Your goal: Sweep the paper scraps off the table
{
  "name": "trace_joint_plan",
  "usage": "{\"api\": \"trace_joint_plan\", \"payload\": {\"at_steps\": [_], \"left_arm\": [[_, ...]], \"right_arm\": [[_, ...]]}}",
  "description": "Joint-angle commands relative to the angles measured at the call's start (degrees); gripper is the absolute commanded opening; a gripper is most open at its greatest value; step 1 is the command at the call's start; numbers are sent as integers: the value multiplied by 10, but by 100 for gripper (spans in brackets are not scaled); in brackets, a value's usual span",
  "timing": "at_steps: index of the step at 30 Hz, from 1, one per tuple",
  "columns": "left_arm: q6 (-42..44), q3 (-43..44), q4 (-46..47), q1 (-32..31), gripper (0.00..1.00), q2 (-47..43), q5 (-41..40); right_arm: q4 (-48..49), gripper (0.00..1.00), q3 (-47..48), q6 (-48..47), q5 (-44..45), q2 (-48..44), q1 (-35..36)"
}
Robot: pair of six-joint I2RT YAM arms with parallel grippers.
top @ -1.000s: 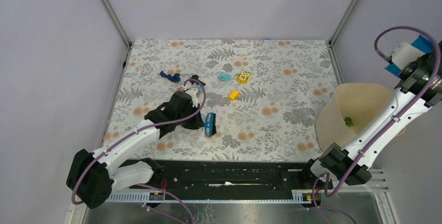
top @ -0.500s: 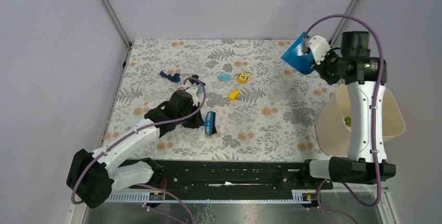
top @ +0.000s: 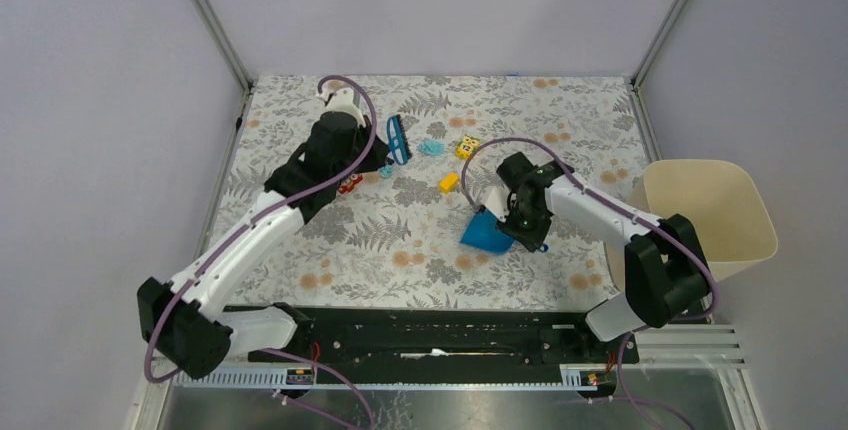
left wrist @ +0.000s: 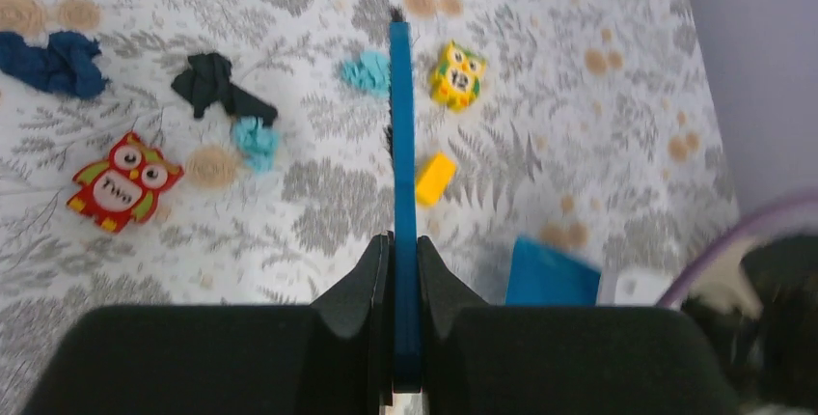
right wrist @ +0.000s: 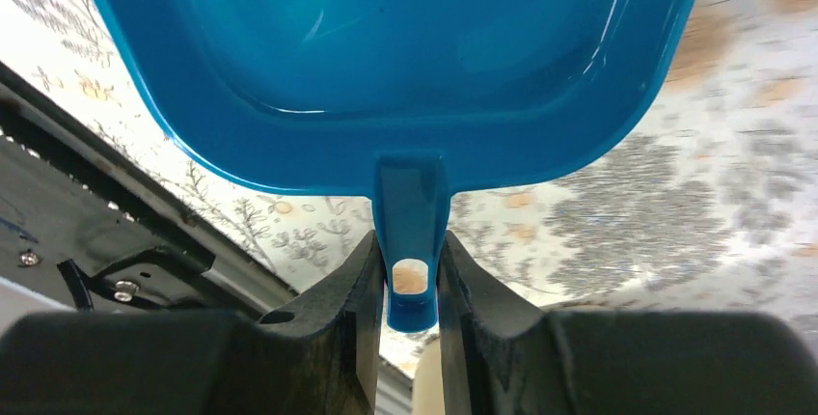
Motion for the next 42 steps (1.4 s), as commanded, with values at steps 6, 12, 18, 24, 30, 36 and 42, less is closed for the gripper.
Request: {"api": "trace_joint_plan", "payload": {"at_steps": [6,12,18,24,30,36,42], "left_arm": [[-206,44,300,102,0,211,143],[-336,74,426,124,0,355,181],[-418,112,478,135,0,466,233],[-421,72,456,143,0,460,208],[-384,-30,424,156,0,391,210],[-344,-156,361,160,0,267,203],[-311,-241,285,160,0,106,219]], "right_arm": [[105,15,-84,67,11,11,20],[186,38,-121,91,14,18,20],[189,54,-134,104,-8,13,20],[191,56,-179,88,3,-16,19],[209,53,-221,78,34,-38,19],[184,24,-190,87,46,-41,19],[114,0,-123,83,49,-40,20]]}}
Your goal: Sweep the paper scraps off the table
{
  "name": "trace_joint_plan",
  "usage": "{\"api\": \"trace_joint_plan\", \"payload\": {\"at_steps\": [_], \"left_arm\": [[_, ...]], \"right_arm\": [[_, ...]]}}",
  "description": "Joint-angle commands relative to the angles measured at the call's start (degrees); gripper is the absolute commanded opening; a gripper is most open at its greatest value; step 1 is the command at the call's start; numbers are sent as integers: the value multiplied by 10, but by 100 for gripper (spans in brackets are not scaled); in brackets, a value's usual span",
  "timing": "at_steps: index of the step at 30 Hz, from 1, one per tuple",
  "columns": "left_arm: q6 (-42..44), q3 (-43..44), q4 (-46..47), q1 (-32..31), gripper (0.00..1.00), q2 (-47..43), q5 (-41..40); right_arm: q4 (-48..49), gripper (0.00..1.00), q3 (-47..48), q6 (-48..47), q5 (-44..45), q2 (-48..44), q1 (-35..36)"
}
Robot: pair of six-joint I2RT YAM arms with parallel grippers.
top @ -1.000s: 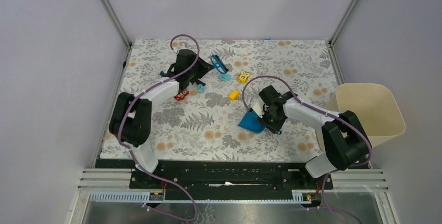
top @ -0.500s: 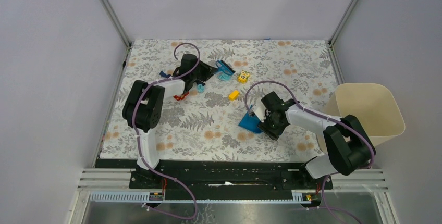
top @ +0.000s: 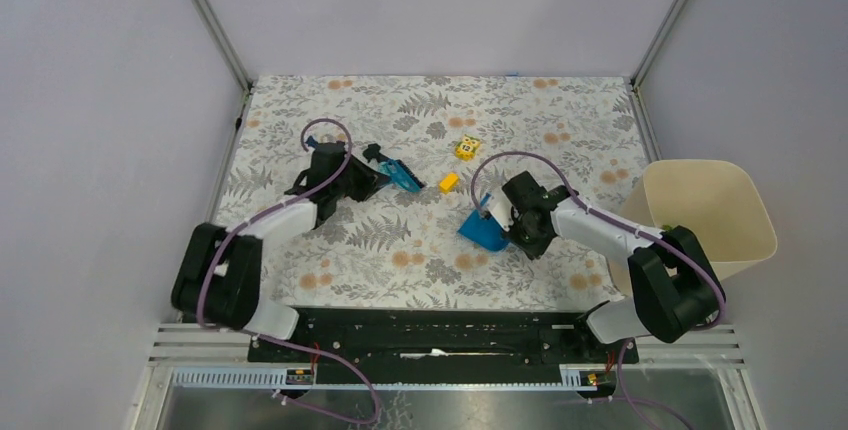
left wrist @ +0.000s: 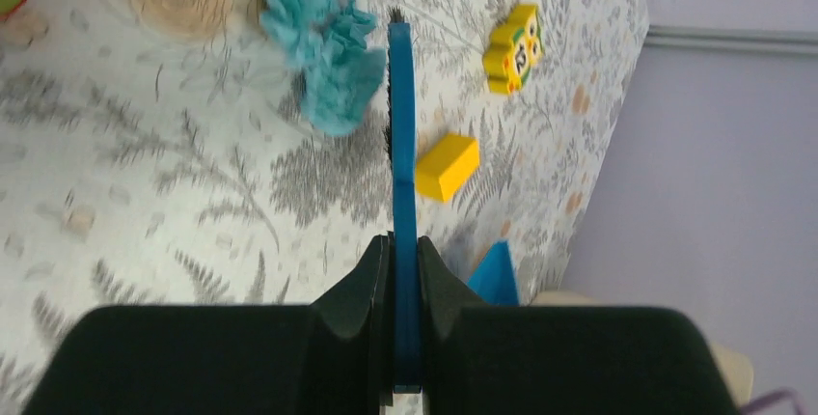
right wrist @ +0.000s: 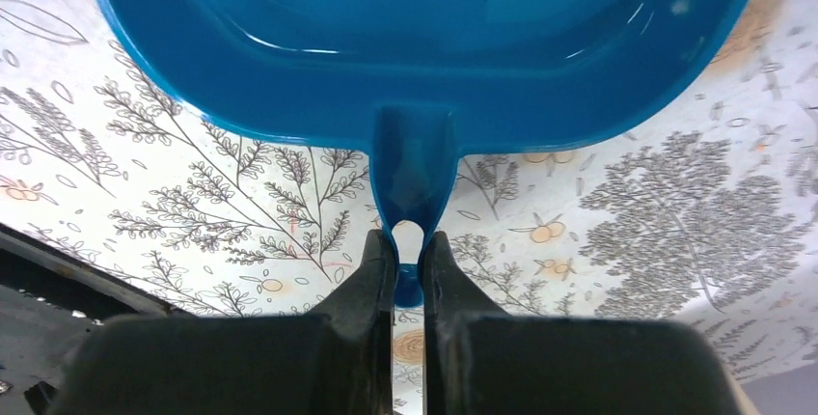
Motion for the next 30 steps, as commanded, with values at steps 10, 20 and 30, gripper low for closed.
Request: {"api": "trace_joint_plan", "payload": {"at_steps": [10,20,30], "left_arm": [[389,296,-353,1,0,-73,-108],[660,639,-518,-81,0,222,-406],[815,740,-516,-129,0,398,-528]], "right_arm": [[-133,0,92,-37,16,-4,32],[-160,0,115,-15,-1,2,52],[-149,0,102,16,25,19,53]]}}
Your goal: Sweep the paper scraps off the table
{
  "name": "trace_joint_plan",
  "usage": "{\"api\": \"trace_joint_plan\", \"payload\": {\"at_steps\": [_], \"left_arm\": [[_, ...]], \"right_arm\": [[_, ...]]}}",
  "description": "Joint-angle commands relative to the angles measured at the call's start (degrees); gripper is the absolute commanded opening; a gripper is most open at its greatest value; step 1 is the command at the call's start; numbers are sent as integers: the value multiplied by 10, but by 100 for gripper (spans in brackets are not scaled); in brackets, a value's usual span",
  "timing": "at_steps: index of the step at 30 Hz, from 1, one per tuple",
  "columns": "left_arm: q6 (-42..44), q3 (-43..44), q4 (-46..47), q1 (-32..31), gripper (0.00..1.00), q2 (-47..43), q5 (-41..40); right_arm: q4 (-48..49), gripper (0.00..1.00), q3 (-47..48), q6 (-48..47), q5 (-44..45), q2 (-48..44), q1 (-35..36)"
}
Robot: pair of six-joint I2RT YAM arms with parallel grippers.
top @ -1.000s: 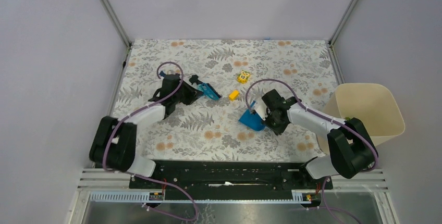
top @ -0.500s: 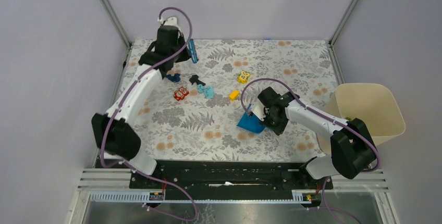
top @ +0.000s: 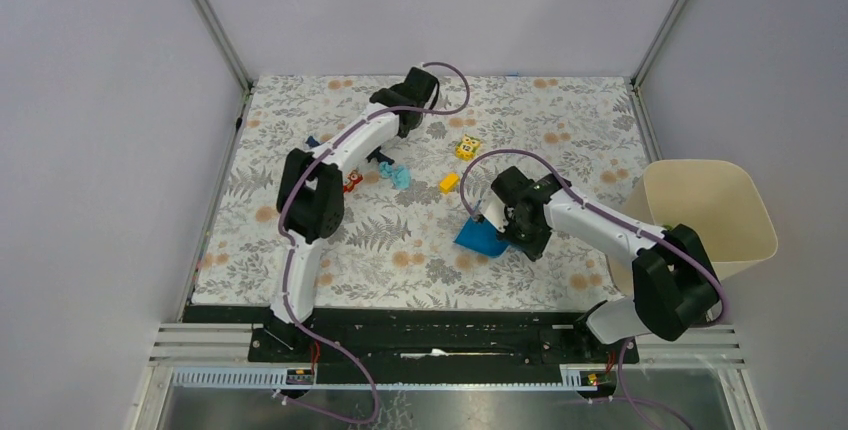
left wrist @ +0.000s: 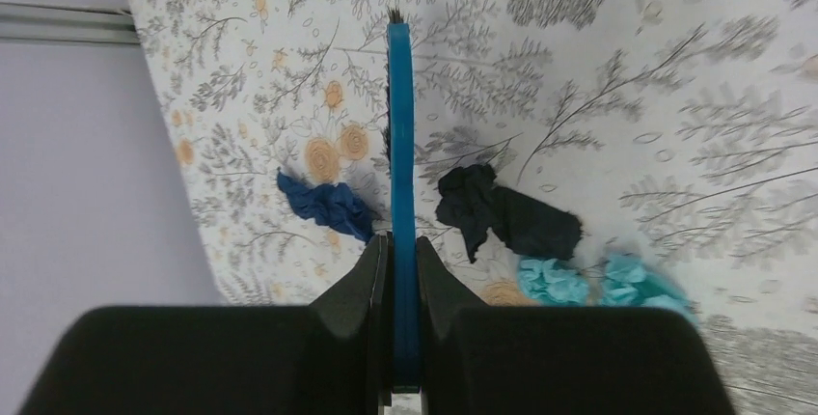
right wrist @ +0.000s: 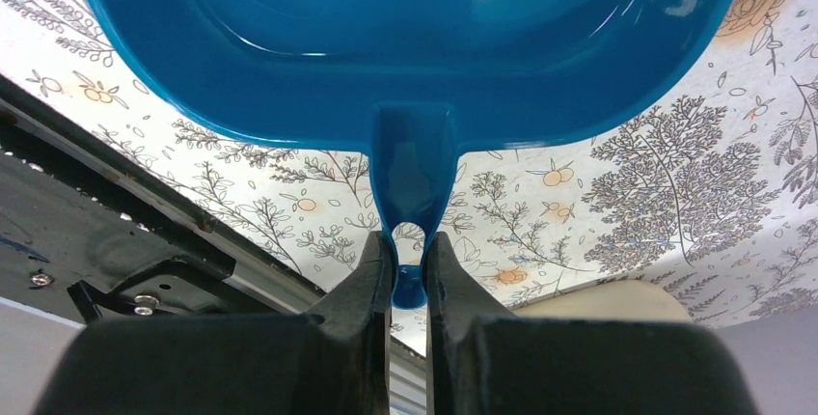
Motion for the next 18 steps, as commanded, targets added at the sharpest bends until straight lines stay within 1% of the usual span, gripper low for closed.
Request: {"api": "trace_joint_plan", "payload": {"at_steps": [1,5,7,14,18], "left_arm": [[80,27,-5,-10,0,21,-84],[50,-10,-16,-11,0,16,-15],[36,-22,-36,-11,0,14,34],[-36,-85,-118,-15,0,-31,257],[-61,-137,-129,-30,0,-80,363]], "right_arm": [[0,0,5,27,17,18,6],[16,0,0,32,21,28,6],[24,0,-4,32,19,33,6],[33,0,-3,35,12,44,7],[35,0,-3,33,10,39,6]]}}
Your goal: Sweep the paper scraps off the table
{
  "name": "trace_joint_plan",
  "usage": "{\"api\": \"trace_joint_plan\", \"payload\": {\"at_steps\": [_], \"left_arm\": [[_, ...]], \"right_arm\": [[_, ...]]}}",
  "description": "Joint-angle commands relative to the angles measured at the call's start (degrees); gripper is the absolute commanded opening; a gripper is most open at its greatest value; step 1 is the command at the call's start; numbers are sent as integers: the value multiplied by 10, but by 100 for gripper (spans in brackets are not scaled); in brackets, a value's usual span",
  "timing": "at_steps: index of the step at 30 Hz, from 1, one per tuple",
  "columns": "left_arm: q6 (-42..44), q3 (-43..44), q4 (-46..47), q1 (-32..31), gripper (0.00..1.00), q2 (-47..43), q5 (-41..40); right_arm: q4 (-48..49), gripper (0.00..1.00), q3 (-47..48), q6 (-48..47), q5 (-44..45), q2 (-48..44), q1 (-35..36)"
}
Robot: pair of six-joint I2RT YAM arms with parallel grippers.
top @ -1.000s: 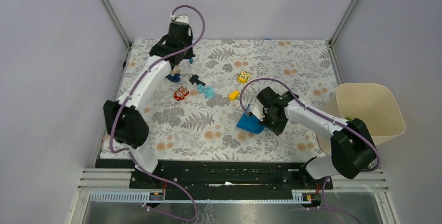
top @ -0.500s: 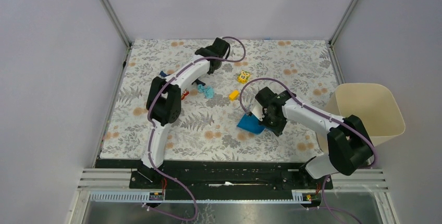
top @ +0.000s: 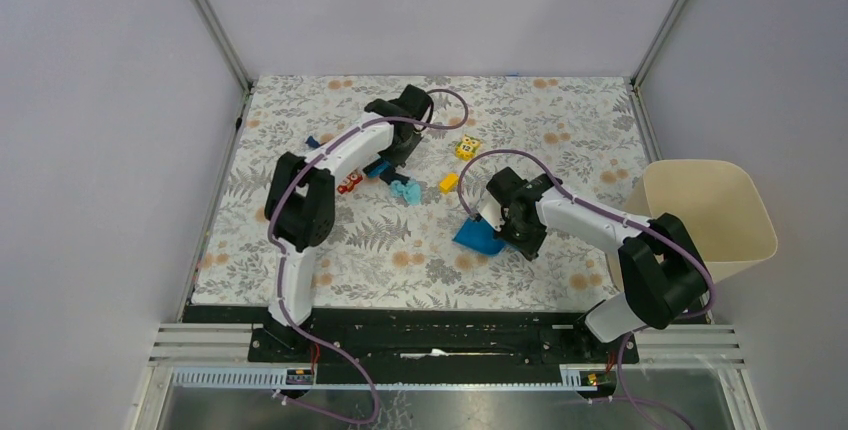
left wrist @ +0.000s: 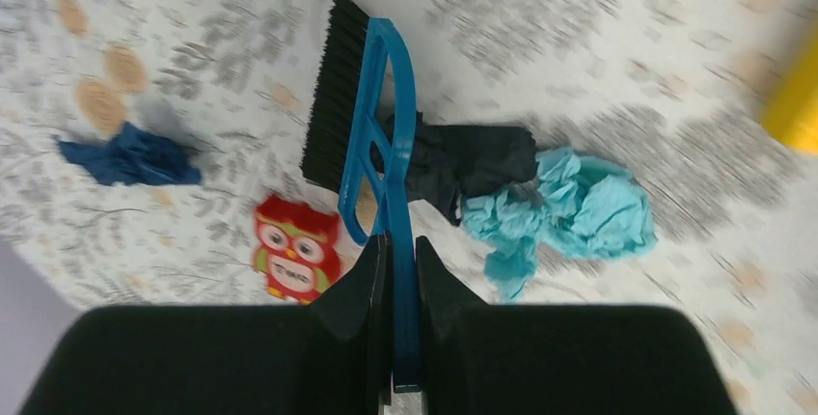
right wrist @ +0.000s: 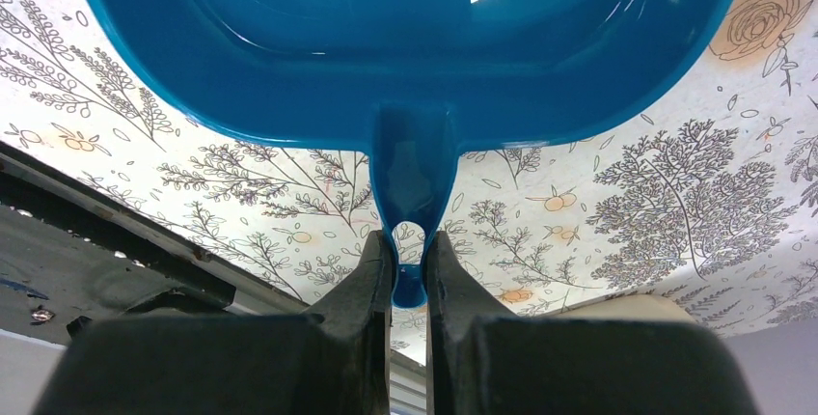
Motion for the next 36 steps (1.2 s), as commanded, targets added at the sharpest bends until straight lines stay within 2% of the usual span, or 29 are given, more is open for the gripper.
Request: {"api": "trace_joint_plan", "payload": {"at_steps": [1,6,12,19,26,30,36], "left_arm": [[-60,-71,-47,-25,0,-72,222],[-91,-173,9,-49,0,-153,330],[-146,-250,50,-70,0,-213,382],[-191,-281,53,-74,0,-306,333],[-223,-283,36,-74,0,-398,272],[-252,-279,-4,-75,0,-414,225],[-284,-292,-77,-75,0,-404,177]], "right_arm": [[4,0,0,8,-1,-4,6],[5,0,-1,8,-8,0,6],[-20,0,-10,0,-21,4,21],[-69,0,-43,-19,48,-56,53],[-119,0,23,-10,42,-136,52],[-146,0,27,-25,69,-146,52],[-173,0,-58,-63,127,-144,52]]}}
